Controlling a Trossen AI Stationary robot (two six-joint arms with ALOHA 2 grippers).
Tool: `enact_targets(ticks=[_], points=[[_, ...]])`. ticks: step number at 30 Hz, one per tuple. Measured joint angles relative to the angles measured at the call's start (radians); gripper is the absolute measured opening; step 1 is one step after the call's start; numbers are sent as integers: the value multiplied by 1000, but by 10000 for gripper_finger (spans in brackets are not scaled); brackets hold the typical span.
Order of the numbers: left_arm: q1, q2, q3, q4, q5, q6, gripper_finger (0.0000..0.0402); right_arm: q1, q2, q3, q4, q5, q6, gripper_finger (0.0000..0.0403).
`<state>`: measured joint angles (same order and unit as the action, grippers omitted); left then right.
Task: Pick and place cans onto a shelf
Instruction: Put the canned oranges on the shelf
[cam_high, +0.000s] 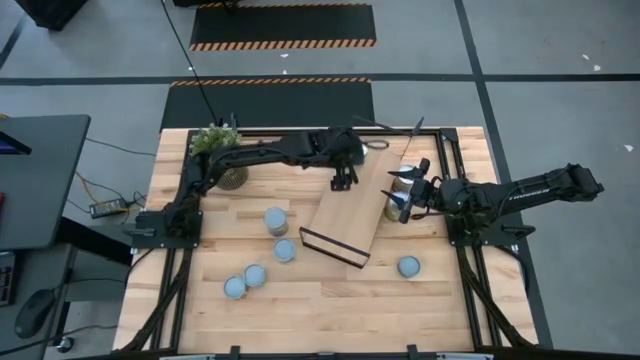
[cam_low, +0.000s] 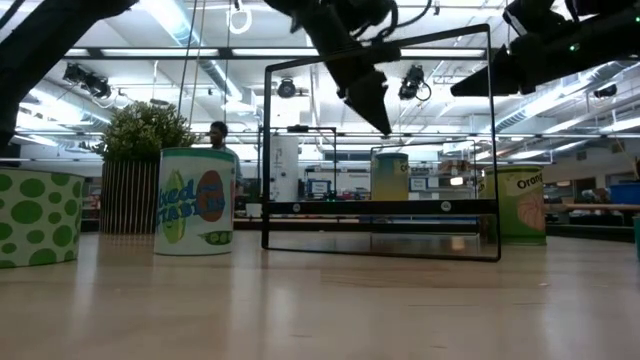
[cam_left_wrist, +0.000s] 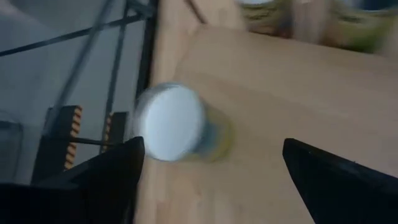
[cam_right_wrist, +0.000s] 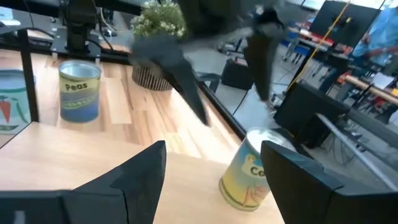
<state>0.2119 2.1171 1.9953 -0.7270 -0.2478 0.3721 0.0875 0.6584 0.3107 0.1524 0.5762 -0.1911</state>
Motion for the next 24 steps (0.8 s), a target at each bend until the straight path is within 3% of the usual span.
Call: enact_targets(ticks=[6, 16, 24], points=[[-59, -80, -63, -14, -38, -29, 388, 4, -5, 0, -36, 0, 37, 277], [-180, -404, -482, 244, -142, -195, 388, 5, -4, 0, -14, -1, 64, 299], [-263, -597, -723, 412, -188, -255, 388, 5, 72, 72, -107, 9, 162, 312]])
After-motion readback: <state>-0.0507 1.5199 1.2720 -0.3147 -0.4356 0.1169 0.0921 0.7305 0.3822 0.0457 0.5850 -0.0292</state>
